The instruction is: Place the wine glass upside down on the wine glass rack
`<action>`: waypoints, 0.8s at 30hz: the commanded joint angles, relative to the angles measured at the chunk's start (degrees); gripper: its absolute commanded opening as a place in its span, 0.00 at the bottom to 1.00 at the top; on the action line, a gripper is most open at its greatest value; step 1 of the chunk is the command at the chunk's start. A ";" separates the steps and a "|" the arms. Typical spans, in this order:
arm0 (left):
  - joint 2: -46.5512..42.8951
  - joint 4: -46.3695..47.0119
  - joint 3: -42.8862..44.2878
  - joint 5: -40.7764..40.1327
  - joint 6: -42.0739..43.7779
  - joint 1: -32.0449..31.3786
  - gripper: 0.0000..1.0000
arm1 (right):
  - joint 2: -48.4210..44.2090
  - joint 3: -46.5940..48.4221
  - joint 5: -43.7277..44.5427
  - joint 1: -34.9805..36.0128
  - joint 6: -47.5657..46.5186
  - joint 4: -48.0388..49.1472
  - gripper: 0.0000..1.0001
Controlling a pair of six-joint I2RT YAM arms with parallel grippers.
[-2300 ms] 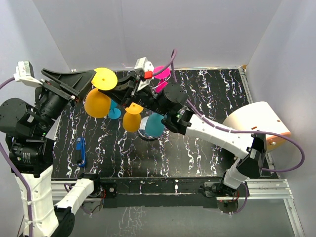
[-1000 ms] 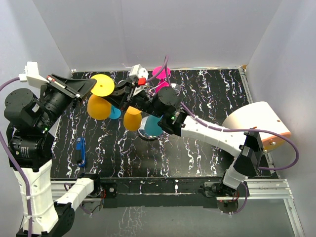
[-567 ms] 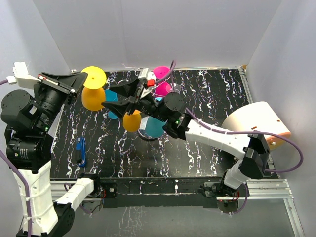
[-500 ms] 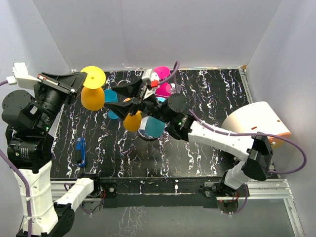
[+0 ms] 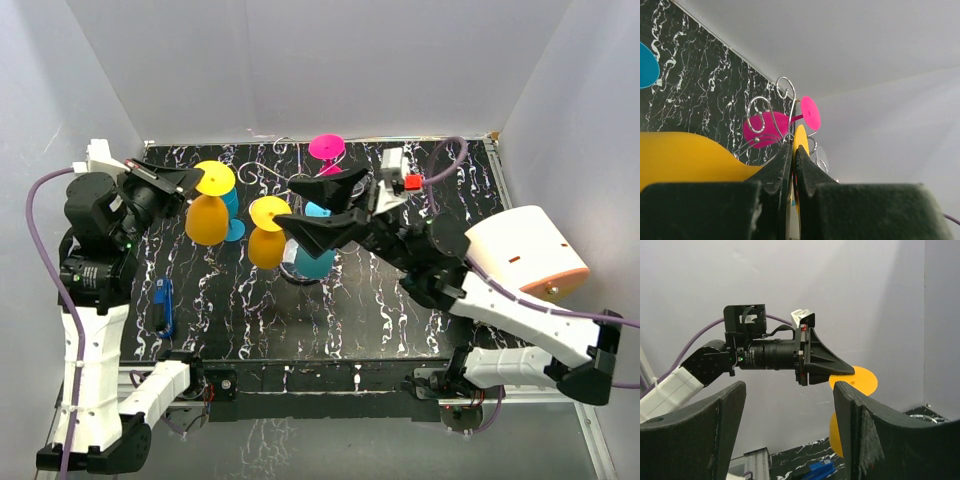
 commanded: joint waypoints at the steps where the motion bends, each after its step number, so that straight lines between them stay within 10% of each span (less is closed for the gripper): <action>1: -0.71 6.12 -2.31 5.26 0.96 -0.06 0.00 | -7.16 -3.92 3.88 -0.07 2.71 -9.17 0.69; 24: 2.32 19.46 -13.89 12.02 -7.03 -0.12 0.00 | -24.11 -15.05 20.41 -0.07 7.40 -14.22 0.68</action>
